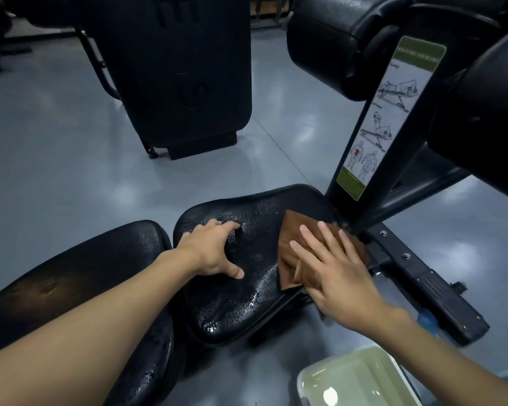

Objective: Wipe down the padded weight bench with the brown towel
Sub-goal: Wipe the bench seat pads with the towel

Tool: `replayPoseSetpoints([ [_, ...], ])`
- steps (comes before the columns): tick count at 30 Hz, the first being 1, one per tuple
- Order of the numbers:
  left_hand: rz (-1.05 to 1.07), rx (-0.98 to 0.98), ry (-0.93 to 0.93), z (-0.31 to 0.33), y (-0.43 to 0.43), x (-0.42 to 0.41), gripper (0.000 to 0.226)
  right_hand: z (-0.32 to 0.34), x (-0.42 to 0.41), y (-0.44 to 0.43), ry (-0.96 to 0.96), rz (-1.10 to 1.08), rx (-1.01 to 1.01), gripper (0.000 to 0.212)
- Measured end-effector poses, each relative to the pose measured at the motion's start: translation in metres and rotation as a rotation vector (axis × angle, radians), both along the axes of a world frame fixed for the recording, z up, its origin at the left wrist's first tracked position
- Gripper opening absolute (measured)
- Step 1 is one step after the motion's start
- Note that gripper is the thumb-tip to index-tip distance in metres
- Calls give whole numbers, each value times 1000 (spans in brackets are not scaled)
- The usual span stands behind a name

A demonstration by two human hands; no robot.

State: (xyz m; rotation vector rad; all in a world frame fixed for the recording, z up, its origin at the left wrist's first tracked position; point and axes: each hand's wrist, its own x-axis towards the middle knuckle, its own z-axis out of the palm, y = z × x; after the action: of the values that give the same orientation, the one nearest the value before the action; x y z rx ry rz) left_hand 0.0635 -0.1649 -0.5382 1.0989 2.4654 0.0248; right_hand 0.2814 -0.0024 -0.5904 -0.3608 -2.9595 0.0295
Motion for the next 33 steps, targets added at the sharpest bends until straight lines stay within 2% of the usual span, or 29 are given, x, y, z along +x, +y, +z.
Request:
replayPoseSetpoints([
  [3, -2, 24, -17, -4, -1, -1, 118, -1, -14, -4, 18, -44, -18, 77],
  [9, -4, 61, -21, -8, -5, -2, 115, 21, -75, 7, -11, -127, -1, 68],
  [13, -8, 70, -5, -9, -7, -2, 114, 33, -131, 28, -118, -134, -109, 67],
  [17, -5, 81, -7, -10, -7, -2, 113, 35, -159, 35, -74, -137, -164, 69],
  [21, 2, 81, -11, -7, -8, 0, 112, 33, -135, 31, -110, -4, -68, 57],
  [24, 11, 84, -18, -5, -9, -1, 112, 34, -106, 16, -71, -27, -158, 65],
  [28, 15, 90, -24, -6, -9, -1, 111, 21, -56, -2, 79, -12, -142, 52],
  [33, 20, 132, -28, -10, -12, -2, 113, 10, -39, -7, 101, -24, -146, 51],
])
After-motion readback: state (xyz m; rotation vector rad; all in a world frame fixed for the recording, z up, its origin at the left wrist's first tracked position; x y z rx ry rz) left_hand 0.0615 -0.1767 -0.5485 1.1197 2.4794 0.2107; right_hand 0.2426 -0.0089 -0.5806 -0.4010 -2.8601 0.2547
